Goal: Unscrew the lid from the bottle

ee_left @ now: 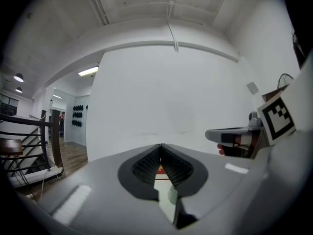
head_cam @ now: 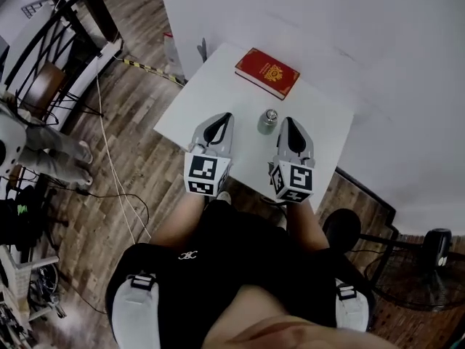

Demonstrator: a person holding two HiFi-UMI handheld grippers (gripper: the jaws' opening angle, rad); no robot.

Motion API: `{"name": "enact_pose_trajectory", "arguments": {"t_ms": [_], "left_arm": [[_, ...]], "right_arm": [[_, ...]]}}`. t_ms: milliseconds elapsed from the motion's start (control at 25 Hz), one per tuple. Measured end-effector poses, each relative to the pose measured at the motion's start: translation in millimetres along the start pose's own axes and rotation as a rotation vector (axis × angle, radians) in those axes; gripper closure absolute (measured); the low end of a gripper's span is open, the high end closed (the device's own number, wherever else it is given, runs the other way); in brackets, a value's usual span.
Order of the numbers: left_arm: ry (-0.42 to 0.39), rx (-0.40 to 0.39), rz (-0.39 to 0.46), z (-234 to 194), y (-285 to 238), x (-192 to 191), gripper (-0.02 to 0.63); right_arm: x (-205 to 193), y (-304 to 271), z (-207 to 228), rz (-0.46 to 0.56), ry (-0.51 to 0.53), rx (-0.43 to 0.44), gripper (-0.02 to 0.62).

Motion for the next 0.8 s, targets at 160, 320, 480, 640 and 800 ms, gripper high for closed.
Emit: {"name": "enact_pose_trajectory", "arguments": {"t_ms": [160,320,480,640,800], "left_arm": [[0.018,-0.075,-0.024,-26,-34,-13,0.551],[0.03,-0.164,-0.043,-41,-59,-26,0.551],[0.056,-0.218,-0.075,-45,-76,-42,0.551],[0.057,-0.277,-0.104,-41,-93,-56,0.55],[0.066,-0.345,-0.126,-34,-103,-66,0.549]], "right_arm": [[-11,-33,-1,-0.007,0.011,-0.045,0.594],[-21,-54,-2,-0.017,0.026,-0.08,0.594],[-32,-62,4,-0.05,0.04,-0.109,0.594],[-44,-63,13,-0.075,0.031,-0.143,0.594],[-55,-59,20,-0.09,0.032,-0.169,0.594]]}}
Point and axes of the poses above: the fingertips, and each gripper's own axes: y backward along the fingers, z to its right, x out of its top, the point moved 10 cm from there along y, backward along the fingers, and after that the axes turned 12 degrees about z, right-handed, at the moved point
